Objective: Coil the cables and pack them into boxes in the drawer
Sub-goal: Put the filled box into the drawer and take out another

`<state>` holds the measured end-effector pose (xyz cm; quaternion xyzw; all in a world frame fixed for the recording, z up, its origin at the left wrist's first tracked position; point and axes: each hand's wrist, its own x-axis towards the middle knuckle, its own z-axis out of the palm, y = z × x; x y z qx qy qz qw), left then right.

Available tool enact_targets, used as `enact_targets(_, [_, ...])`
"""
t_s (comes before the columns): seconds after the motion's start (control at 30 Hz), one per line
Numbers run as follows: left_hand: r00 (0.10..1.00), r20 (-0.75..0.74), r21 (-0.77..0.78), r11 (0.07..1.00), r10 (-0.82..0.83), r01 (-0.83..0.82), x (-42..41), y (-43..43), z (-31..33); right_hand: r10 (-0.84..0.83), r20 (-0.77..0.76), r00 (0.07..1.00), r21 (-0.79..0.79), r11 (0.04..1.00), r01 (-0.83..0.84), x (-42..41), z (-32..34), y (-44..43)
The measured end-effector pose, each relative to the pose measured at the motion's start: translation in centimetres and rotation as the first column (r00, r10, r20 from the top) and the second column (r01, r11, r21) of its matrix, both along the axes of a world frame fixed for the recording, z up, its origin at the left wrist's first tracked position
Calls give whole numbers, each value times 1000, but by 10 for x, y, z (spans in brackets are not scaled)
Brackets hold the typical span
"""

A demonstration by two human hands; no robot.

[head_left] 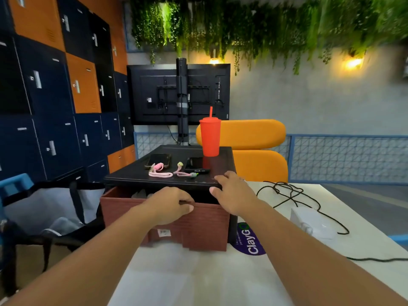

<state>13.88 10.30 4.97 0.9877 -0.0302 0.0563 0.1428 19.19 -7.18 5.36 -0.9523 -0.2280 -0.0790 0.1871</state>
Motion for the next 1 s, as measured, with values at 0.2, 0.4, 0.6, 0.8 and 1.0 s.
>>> enact_targets(0.2, [998,7,13,998,-67,67,8,4,-3,-85,-94,992,-126,989,73,32,-2,11])
enact_targets(0.4, [999,-24,58,998,-27,28,-3,13,-12,-46,-15,999,-244,969,41,40,0,14])
enact_targets(0.6, [996,25,25,996,-81,80,-44,13,-15,-62,-8,998,-233,971,58,34,9,16])
enact_targets(0.8, [993,-38,45,993,-111,113,-84,5,-2,-56,9,998,-240,969,57,30,11,16])
enact_targets(1.0, [968,-137,-41,978,-210,206,-141,-1,5,-63,9,998,-218,974,63,28,11,17])
